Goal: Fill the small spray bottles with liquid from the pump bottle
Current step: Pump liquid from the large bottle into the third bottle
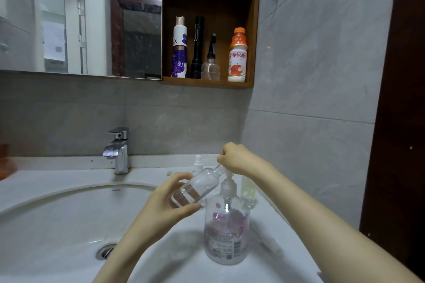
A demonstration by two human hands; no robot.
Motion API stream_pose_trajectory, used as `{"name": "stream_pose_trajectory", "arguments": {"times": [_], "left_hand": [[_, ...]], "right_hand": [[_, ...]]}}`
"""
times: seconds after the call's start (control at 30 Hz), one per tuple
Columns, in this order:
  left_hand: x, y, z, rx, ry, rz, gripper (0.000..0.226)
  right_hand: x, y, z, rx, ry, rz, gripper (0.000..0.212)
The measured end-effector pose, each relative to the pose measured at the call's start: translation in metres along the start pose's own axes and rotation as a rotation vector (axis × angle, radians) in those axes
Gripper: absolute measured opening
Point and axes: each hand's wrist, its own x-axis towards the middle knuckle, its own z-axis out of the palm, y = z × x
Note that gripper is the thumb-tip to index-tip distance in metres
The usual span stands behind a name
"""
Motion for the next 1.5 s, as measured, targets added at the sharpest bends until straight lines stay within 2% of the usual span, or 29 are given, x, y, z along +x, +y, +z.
{"name": "stream_pose_trajectory", "arguments": {"times": [0.1,0.2,0.27,0.4,0.53,0.63,0.7,0.8,0.9,1.03,1.17,1.33,1.5], "left_hand": [[-0.001,-0.001,0.000,-0.014,0.008,0.002,0.043],[-0.002,-0.002,0.002,-0.011,-0.013,0.022,0.040],[0.001,-0.005,0.000,-0.014,-0.004,0.036,0.039],[0.003,-0.011,0.001,-0.009,0.016,-0.001,0.037],[-0.001,-0.015,0.006,-0.001,0.006,-0.069,0.036],[-0.007,-0.020,0.009,0.014,-0.066,-0.122,0.034],[-0.011,-0.025,0.011,-0.004,-0.064,-0.170,0.033],[-0.013,-0.030,0.011,-0.054,-0.021,-0.215,0.037],[-0.011,-0.028,0.010,-0.085,-0.010,-0.232,0.040],[-0.006,-0.019,0.009,-0.080,-0.040,-0.226,0.032],[-0.002,-0.012,0.008,-0.031,-0.089,-0.184,0.030],[0.004,-0.014,0.000,0.027,-0.070,-0.171,0.034],[0.014,-0.014,-0.008,0.127,-0.082,-0.139,0.048]], "right_hand": [[-0.005,-0.001,-0.002,0.019,-0.008,-0.010,0.029],[-0.002,0.001,0.004,0.077,-0.032,0.012,0.019],[0.004,0.002,0.010,0.099,-0.042,0.032,0.028],[0.003,0.003,0.011,0.155,-0.042,0.027,0.027],[-0.010,0.009,0.007,0.356,0.049,-0.016,0.016],[-0.013,0.010,0.008,0.473,0.096,-0.005,0.026],[-0.011,0.010,0.010,0.465,0.109,-0.008,0.030],[-0.009,0.009,0.011,0.437,0.132,-0.020,0.019],[-0.006,0.010,0.011,0.414,0.153,-0.021,0.017],[-0.005,0.010,0.012,0.405,0.149,-0.022,0.018],[-0.009,0.008,0.011,0.390,0.100,-0.028,0.016],[-0.013,0.009,0.009,0.398,0.058,-0.043,0.014],[-0.012,0.010,0.008,0.413,0.060,-0.067,0.015]]}}
